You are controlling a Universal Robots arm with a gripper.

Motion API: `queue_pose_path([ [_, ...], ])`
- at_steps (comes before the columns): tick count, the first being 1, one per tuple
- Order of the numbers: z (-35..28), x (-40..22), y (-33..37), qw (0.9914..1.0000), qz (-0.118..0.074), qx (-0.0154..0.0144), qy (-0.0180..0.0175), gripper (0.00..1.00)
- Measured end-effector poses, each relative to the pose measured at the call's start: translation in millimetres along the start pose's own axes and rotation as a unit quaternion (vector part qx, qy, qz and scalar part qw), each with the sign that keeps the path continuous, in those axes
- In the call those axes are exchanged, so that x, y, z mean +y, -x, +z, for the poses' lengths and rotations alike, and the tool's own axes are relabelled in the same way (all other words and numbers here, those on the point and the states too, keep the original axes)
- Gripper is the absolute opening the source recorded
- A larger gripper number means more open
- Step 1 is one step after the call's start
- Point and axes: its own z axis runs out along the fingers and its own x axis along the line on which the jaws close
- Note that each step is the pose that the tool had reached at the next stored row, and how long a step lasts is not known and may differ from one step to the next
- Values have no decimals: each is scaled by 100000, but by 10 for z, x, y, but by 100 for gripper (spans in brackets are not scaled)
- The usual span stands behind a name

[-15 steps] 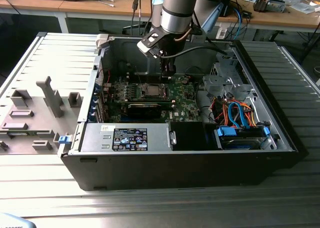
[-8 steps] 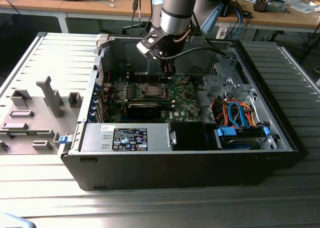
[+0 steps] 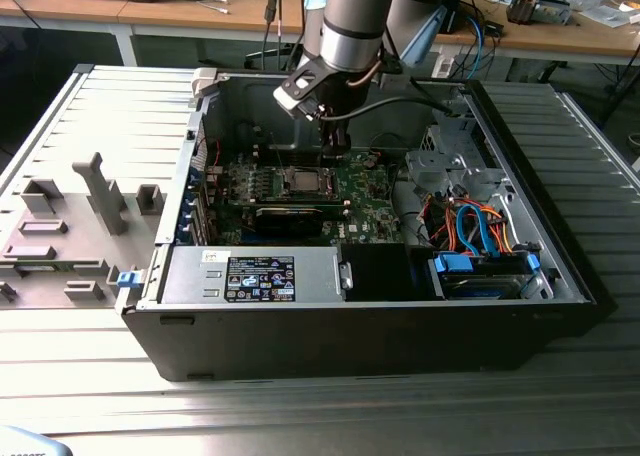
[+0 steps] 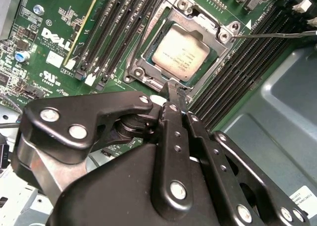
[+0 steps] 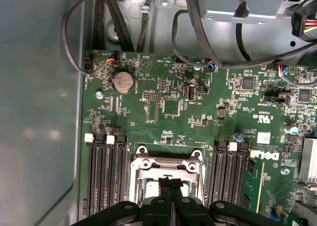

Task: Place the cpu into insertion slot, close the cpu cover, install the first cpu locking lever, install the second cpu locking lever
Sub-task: 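Close the cpu cover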

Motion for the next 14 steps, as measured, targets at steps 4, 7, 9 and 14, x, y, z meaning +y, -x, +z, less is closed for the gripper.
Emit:
queue_pose_path([
  [4,19,1,0,100000,-2,2,1,11],
  [7,30,2,0,100000,0,2,0,11],
  [9,39,3,0,100000,-1,4,2,11],
  [14,59,4,0,100000,0,1,2,11],
])
